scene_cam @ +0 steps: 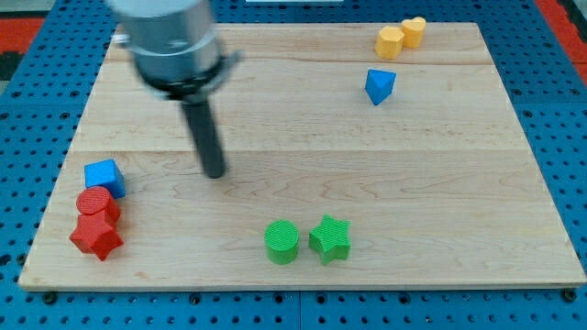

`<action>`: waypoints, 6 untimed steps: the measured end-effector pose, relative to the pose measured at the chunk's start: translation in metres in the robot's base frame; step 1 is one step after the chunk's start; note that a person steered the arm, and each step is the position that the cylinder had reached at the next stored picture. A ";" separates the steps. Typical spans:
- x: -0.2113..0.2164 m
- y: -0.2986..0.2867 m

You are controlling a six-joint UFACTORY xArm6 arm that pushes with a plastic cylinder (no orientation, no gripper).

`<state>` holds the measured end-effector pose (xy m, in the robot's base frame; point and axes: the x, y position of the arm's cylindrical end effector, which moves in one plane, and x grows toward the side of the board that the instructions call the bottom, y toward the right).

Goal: Slide the blue triangle towards the top center

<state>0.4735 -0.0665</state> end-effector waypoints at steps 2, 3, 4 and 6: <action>-0.068 0.201; -0.122 0.268; -0.138 0.244; -0.145 0.101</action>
